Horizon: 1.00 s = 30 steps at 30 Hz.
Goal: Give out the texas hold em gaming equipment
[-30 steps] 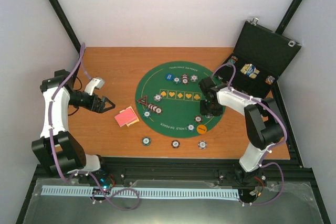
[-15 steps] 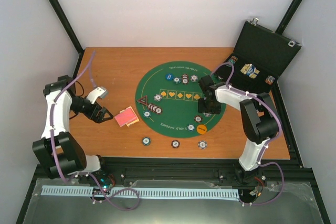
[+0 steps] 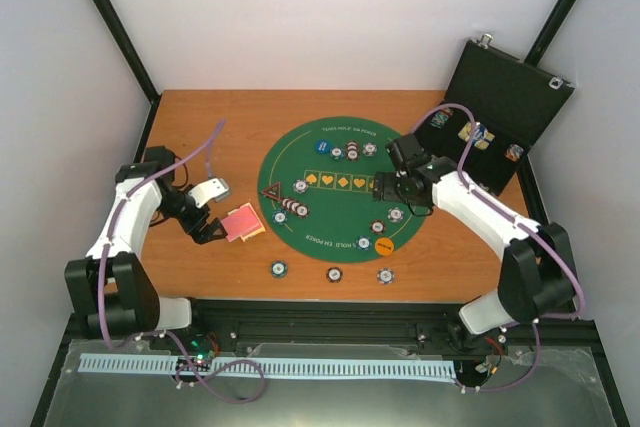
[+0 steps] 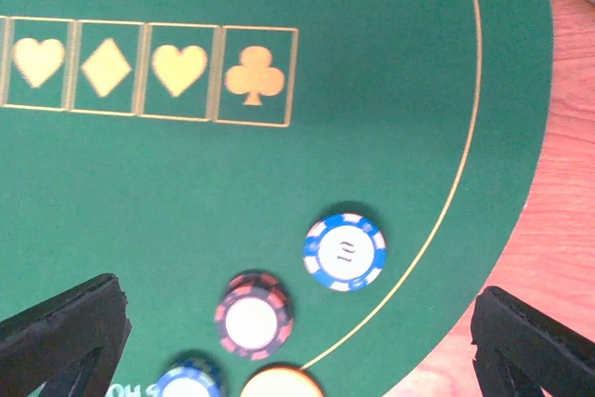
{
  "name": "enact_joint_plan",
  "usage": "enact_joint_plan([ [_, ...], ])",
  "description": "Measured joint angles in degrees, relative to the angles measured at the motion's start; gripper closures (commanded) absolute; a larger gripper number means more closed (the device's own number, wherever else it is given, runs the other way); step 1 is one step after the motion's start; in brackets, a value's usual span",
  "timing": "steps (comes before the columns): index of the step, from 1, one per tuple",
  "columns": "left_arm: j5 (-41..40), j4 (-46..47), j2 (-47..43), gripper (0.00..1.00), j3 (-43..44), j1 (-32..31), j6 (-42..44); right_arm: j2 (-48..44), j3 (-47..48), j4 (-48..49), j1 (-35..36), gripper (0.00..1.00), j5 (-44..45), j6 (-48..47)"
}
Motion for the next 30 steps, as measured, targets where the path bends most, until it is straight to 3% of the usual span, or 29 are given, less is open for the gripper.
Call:
enact_joint_plan([
  [8, -7.4, 10.7, 3.3, 0.00, -3.5, -7.7, -1.9, -6.2, -1.8, -1.2, 12.8, 0.00, 2.5, 6.9],
  [15, -12.3, 16.8, 5.0, 0.00, -4.2, -10.0, -3.1, -7.7, -4.0, -0.7, 21.6, 0.00, 3.4, 13.7],
  [30, -14.2, 18.4, 7.1, 0.00, -7.3, -11.5, -2.9, -7.2, -4.1, 1.0, 24.6, 0.00, 3.5, 17.2],
])
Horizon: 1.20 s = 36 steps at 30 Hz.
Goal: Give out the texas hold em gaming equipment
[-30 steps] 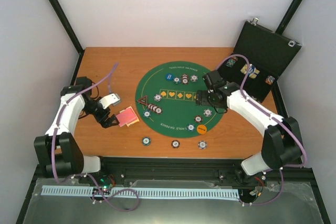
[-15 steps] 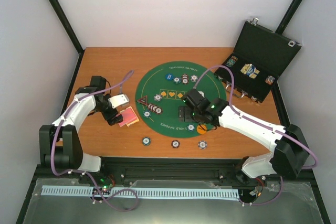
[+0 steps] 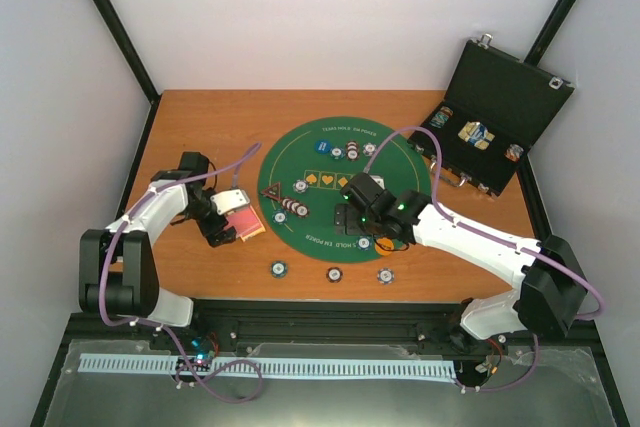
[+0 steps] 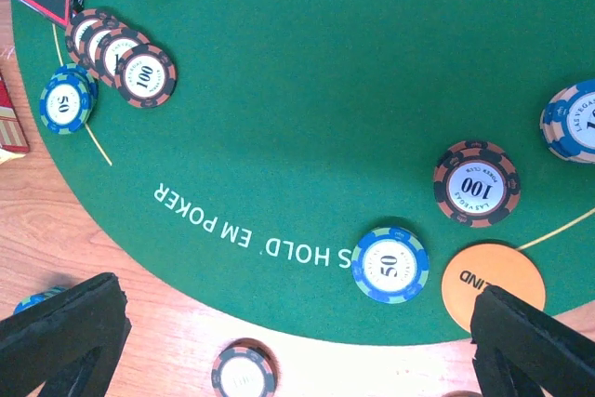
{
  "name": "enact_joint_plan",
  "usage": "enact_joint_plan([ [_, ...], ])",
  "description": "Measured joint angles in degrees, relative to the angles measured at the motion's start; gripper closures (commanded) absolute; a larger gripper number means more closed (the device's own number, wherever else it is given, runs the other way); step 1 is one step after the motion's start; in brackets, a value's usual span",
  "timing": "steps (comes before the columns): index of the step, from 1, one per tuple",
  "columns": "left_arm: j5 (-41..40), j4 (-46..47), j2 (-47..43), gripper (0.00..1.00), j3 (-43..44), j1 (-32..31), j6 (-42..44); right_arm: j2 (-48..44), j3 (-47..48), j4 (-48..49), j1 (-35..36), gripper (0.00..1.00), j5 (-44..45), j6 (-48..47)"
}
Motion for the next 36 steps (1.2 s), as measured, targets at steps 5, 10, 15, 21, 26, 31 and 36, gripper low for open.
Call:
enact_joint_plan([
  [5, 0.3, 0.1, 0.0, 0.00, -0.3, -0.1, 0.0, 0.0, -0.6, 0.5, 0.2, 0.00, 0.0, 0.4],
  [10, 0.1, 0.5, 0.0, 0.00, -0.8, -0.5, 0.0, 0.0, -0.7, 0.6, 0.5, 0.00, 0.0, 0.6],
  [15, -0.2, 1.1, 0.0, 0.00, -1.6, -0.9, 0.0, 0.0, -0.7, 0.6, 0.6, 0.00, 0.0, 0.6],
  [21, -0.4, 1.7, 0.7, 0.00, -1.6, -1.1, 0.0, 0.0, -0.7, 0.6, 0.8, 0.00, -0.1, 0.6],
  [26, -1.2, 2.7, 2.3, 0.00, -1.7, -1.2, 0.0, 0.0, -0.7, 0.6, 0.9, 0.00, -0.2, 0.6],
  [31, -1.6, 3.9, 3.5, 0.00, -1.8, -1.2, -0.1, 0.0, -0.7, 0.6, 0.9, 0.00, -0.3, 0.6],
  [36, -2.3, 5.1, 4.0, 0.00, -2.0, -2.3, -0.1, 0.0, -0.7, 0.6, 0.9, 0.01, -0.3, 0.6],
])
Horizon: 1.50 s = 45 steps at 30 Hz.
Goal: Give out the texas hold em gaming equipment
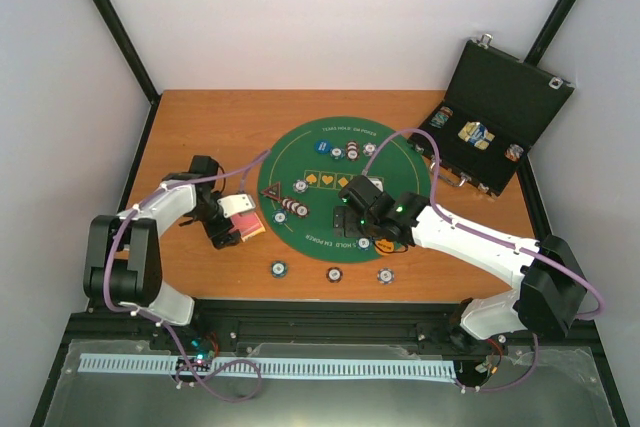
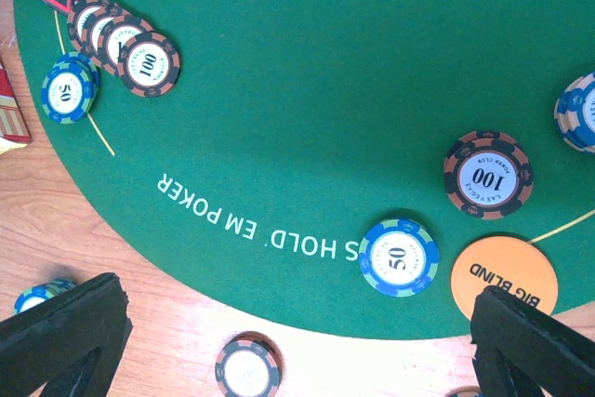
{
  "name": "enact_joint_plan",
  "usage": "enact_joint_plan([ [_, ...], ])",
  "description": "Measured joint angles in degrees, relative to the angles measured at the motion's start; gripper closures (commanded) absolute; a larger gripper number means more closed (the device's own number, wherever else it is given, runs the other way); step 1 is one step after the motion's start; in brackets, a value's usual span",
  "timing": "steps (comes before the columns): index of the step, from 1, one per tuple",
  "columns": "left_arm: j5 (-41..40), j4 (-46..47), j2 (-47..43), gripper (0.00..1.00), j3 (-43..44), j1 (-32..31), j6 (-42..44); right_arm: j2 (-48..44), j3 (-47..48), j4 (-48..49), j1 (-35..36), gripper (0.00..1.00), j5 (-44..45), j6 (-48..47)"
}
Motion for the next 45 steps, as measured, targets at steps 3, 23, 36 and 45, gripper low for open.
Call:
enact_joint_plan([
  [3, -0.4, 0.8, 0.2, 0.00, -0.4, -0.5, -0.2, 0.0, 0.0, 0.0, 0.0, 0.01, 0.0, 0.0],
  [23, -2.2, 4.1, 2.9, 0.00, -1.5, -0.8, -2.8, 0.0, -0.8, -0.1, 0.0, 0.02, 0.0, 0.0],
  [36, -2.1, 4.5, 3.7, 0.06, -1.0, -0.8, -3.6, 0.0, -0.9, -0.2, 0.0, 0.02, 0.0, 0.0],
  [45, -2.1, 5.0, 3.3, 0.17, -1.6, -1.0, -1.9, -0.2, -0.9, -0.3, 0.0, 0.02, 0.1, 0.0],
])
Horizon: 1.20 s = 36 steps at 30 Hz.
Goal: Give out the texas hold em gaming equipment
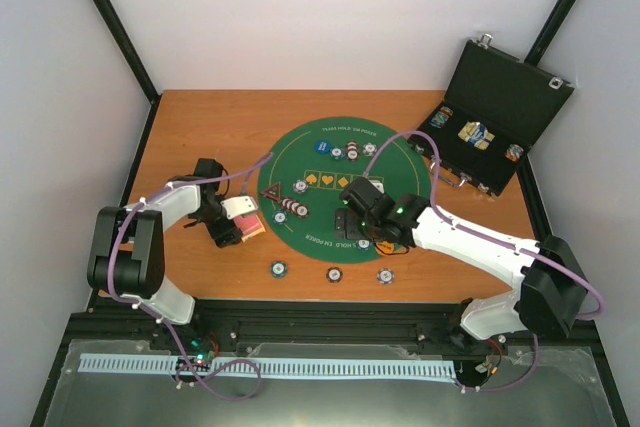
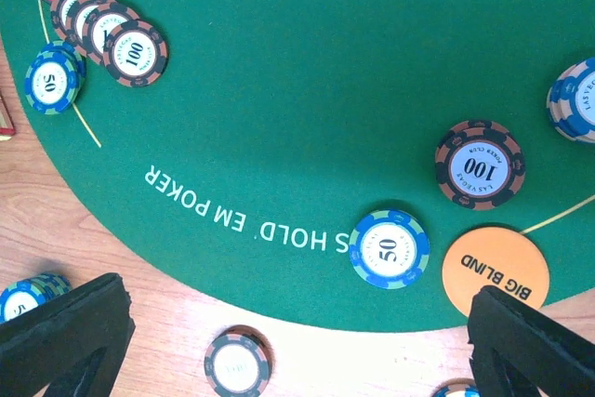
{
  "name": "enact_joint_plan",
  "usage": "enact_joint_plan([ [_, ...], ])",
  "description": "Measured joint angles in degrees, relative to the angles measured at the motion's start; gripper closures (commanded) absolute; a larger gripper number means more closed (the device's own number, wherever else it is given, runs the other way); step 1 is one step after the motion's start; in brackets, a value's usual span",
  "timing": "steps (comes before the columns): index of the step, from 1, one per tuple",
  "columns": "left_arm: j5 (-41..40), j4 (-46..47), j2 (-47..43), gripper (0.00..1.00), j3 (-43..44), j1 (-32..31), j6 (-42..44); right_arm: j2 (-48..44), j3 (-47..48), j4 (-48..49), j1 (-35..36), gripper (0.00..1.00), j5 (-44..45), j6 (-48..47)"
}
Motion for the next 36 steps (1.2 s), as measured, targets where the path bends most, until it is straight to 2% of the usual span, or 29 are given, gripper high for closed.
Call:
enact_joint_plan([
  [20, 0.3, 1.1, -1.9, 0.29, -1.6, 0.0, 4.0, -0.8, 0.0, -0.1, 0.0, 0.06, -0.3, 0.0],
  [28, 0.7, 1.3, -1.9, 0.41, -1.7, 0.0, 4.7, -1.4, -0.3, 0.2, 0.0, 0.07, -0.8, 0.0],
  [33, 0.7, 1.3, -1.9, 0.38, -1.7, 0.0, 4.7, -1.4, -0.8, 0.6, 0.0, 0.08, -1.4, 0.0],
  [36, 0.7, 1.5, -2.2, 0.46, -1.9, 0.0, 4.8, -1.4, -1.1, 0.6, 0.0, 0.08, -1.7, 0.0],
])
